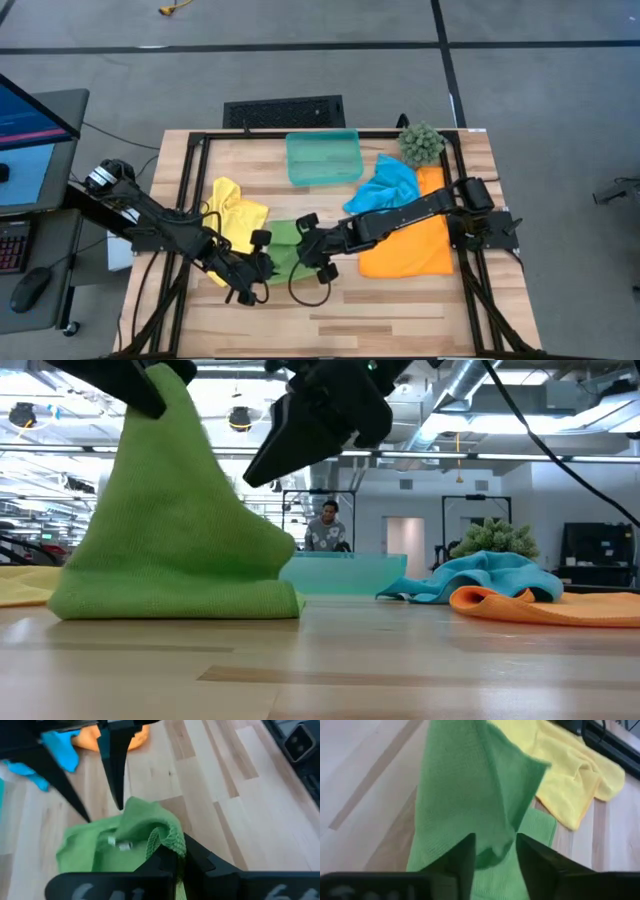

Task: Roll microfiber towels into tight, uniform cylinder then place into a basket
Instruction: Roll the green microfiber cloth

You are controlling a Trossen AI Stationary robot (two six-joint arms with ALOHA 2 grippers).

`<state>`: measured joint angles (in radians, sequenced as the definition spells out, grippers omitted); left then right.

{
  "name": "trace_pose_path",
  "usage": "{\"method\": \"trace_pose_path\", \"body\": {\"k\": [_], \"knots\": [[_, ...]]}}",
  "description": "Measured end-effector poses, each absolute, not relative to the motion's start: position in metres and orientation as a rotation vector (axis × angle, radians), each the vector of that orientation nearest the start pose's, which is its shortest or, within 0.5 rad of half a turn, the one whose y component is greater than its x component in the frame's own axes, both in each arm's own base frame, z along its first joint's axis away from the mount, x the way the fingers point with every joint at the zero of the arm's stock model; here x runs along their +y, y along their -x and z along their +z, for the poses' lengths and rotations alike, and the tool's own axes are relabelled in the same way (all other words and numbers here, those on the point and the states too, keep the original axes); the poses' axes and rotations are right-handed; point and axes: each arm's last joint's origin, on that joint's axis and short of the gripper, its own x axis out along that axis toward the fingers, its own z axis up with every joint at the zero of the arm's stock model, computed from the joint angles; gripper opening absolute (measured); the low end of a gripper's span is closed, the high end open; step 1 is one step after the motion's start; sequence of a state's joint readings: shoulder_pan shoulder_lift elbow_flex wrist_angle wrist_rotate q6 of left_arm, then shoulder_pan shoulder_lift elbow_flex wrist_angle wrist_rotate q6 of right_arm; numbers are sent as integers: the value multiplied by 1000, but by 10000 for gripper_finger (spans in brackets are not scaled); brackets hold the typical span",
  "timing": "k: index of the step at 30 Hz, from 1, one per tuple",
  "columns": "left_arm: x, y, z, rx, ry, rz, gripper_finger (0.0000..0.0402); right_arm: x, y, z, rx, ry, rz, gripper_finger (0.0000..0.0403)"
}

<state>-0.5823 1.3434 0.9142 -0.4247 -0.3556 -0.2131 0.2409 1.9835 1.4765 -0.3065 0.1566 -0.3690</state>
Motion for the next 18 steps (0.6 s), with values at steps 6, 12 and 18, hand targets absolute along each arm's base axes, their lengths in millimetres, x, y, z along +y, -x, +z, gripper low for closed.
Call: {"method": "trace_pose_path", "body": {"k": [6,12,18], "knots": [[-149,-227,242,793,-150,-202,0,99,-417,221,778,478,213,208],[-165,-217,243,772,-148,-268,0,95,-404,243,793,460,207,188],[-175,-209,243,773,-156,-308,0,90,-376,277,829,358,168,156]]}}
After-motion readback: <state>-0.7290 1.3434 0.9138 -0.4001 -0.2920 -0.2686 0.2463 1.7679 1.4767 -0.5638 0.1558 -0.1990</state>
